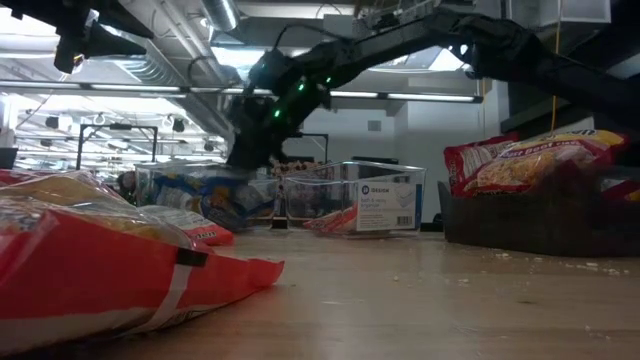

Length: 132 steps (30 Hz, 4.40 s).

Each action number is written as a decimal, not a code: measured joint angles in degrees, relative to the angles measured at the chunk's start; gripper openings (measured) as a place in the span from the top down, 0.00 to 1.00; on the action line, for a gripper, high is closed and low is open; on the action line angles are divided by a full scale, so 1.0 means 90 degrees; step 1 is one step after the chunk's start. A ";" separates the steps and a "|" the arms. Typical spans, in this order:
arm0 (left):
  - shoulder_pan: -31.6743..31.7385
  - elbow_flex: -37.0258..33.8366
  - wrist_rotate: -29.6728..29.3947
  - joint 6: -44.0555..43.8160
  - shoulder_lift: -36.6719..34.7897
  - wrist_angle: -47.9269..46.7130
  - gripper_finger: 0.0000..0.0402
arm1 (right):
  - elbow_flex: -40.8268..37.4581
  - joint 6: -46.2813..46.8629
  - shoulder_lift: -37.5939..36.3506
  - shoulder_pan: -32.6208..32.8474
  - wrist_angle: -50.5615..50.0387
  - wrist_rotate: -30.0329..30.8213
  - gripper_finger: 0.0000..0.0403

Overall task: Sort Maruchan noodles
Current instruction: Put the blue noodle pack into the left transparent bin, then put the orange noodle pack into the right transparent bin

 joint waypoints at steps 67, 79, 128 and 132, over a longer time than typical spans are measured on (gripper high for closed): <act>-0.0001 -0.0001 0.1040 0.0000 0.0002 -0.0238 0.65 | 0.0027 0.0921 0.0662 0.2233 -0.1809 0.1357 0.82; -0.0001 -0.0001 0.1082 0.0000 0.0002 -0.0330 0.65 | -0.0024 0.1155 -0.0014 0.2158 -0.2396 0.0174 0.99; -0.0002 -0.0002 0.0812 -0.0021 0.0000 -0.0428 0.65 | -0.2122 0.0032 -0.2598 -0.0758 -0.2684 0.1467 1.00; 0.0000 -0.0002 0.0809 -0.0102 0.0000 -0.0429 0.65 | -0.2654 0.0163 -0.2600 -0.0824 -0.1891 0.1285 1.00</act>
